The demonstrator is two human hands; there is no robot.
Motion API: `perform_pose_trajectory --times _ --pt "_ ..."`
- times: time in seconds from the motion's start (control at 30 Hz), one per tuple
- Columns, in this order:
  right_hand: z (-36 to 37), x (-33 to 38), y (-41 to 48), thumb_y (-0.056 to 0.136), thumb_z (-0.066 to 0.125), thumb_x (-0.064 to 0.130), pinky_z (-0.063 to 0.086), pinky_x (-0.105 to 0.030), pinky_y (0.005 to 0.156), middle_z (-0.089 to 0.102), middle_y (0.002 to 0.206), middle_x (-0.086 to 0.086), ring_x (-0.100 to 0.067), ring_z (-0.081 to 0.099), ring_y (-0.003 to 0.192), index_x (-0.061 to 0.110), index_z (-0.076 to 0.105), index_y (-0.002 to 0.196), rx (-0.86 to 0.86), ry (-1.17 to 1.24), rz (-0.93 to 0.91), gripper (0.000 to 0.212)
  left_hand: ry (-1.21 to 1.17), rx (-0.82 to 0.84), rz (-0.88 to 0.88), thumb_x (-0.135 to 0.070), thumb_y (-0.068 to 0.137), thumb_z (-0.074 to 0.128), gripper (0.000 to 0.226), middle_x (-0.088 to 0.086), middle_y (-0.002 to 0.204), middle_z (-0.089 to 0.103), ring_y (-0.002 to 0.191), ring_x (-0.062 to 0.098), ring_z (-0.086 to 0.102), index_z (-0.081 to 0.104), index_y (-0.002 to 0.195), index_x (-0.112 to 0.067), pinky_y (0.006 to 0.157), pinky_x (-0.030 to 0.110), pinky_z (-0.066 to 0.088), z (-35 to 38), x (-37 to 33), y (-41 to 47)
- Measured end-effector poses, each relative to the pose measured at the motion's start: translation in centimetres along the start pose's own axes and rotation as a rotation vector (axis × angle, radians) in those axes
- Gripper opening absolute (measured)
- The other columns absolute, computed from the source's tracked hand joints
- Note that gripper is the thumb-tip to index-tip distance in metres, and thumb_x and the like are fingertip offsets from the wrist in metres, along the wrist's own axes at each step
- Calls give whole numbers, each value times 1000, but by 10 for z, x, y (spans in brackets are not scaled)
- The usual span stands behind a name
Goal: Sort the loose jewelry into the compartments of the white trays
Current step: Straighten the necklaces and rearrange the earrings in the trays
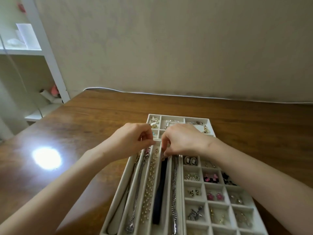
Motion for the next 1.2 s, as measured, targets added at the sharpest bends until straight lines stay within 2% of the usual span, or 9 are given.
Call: perform_pose_trajectory --times 0.1,0.27,0.4,0.5,0.67,0.8,0.9,1.03,1.2 --pt "1 3 7 75 76 33 36 -26 66 69 93 3 -16 62 92 22 73 92 15 -25 40 21 -48 -83 -63 -26 84 65 12 -11 67 55 62 3 47 58 75 -23 59 18 38 2 5 2" --pt "-2 0 7 79 72 30 37 -23 59 63 78 8 -10 59 79 23 69 78 46 40 -5 7 -67 -96 -79 -25 85 63 12 -13 68 54 62 1 47 58 75 -23 59 17 38 5 4 0" --pt "-13 -12 4 78 72 20 43 -14 56 65 75 8 0 56 66 18 69 76 59 398 25 5 -188 -92 -100 -26 81 69 12 -8 81 62 72 8 55 59 85 -20 69 24 45 8 2 0" --pt "-19 -17 4 77 69 12 46 -27 63 65 73 0 -7 58 66 13 63 75 30 629 16 6 -365 -17 -166 -32 74 74 36 -7 89 67 81 5 61 54 101 -21 74 22 50 13 -5 0" --pt "-17 -19 -2 86 63 2 51 -23 52 65 69 -6 -13 64 58 1 56 87 -41 938 54 8 -563 78 -251 -27 74 75 46 -10 63 66 56 1 54 49 110 -20 65 24 40 22 -18 -4" --pt "-11 -21 -6 88 62 3 51 -21 52 66 75 -10 -17 64 62 -1 58 95 -70 1048 97 10 -678 65 -311 -14 79 71 45 -13 52 59 59 4 60 46 116 -17 62 25 45 25 -24 -13" --pt "-6 -20 -7 89 61 4 52 -20 55 64 81 -9 -15 63 65 4 62 97 -105 1108 134 8 -756 46 -344 -8 82 68 43 -6 67 61 58 11 65 44 118 -15 56 23 51 24 -32 -21" --pt "-4 -22 -7 91 58 5 55 -24 58 63 79 -6 -11 62 65 8 66 94 -184 1216 203 9 -804 -17 -372 -5 81 67 47 2 97 58 58 9 66 43 120 -17 53 22 53 23 -40 -33" --pt "-7 -34 -9 89 58 0 55 -26 62 67 72 -2 -12 64 64 7 69 93 -279 1444 290 14 -741 -83 -393 -4 81 68 41 0 101 56 62 13 69 46 113 -15 54 21 53 21 -39 -49"
Point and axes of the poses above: each hand's wrist, its own y-axis towards the middle knuckle, its own z-axis out of the palm, x = y × z, the point moved 2 cm from there along y, towards the middle knuckle
